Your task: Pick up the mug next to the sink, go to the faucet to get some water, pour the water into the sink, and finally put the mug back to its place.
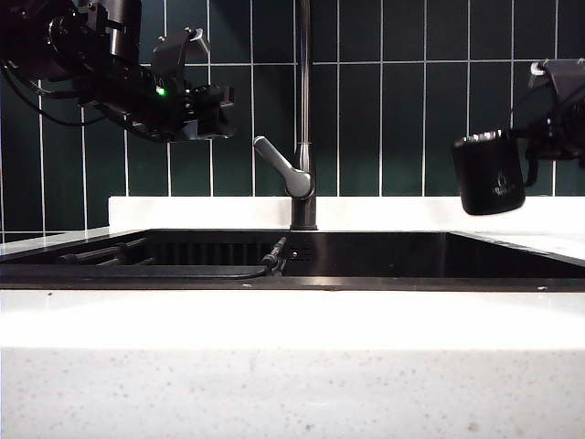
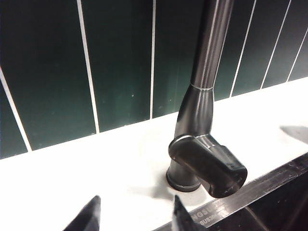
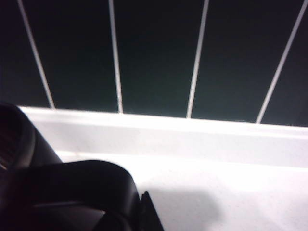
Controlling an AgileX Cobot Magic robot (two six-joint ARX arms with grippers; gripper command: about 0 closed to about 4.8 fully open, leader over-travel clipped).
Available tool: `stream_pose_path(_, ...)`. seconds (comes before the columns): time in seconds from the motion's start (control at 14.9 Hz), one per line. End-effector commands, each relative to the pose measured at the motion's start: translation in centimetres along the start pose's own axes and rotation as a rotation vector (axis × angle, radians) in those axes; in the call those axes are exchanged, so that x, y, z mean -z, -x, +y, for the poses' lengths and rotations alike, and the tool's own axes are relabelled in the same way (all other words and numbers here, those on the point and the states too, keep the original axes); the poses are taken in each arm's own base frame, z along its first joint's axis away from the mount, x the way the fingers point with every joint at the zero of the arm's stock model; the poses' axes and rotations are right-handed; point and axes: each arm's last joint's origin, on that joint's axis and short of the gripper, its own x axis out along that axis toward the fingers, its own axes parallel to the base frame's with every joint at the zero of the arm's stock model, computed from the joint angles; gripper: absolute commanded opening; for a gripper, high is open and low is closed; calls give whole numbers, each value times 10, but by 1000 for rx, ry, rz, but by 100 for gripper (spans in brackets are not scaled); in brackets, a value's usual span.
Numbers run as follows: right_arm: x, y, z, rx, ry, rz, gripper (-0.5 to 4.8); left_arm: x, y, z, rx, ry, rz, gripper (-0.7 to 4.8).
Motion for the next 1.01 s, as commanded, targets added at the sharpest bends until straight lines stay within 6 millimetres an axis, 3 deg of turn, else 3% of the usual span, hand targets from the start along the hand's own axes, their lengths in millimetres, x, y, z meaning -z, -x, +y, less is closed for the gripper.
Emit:
stream_pose_path(0.07,-18,6,7,-112,-66,-83,40,-4,1,0,1,-5,-19,183)
stream_pose_path(0.34,-30,7,36,-281,-72,-100,40,-4,1,-1,39,1,-27,184)
stream_pose_path(0.74,-55,8,109,-495,-67,-107,40,-6,0,-3,113,-8,-52,188)
stream_pose_path(1.01,-70,12,136,-572,-62,-106,38,-5,-7,-3,168,1,-36,189)
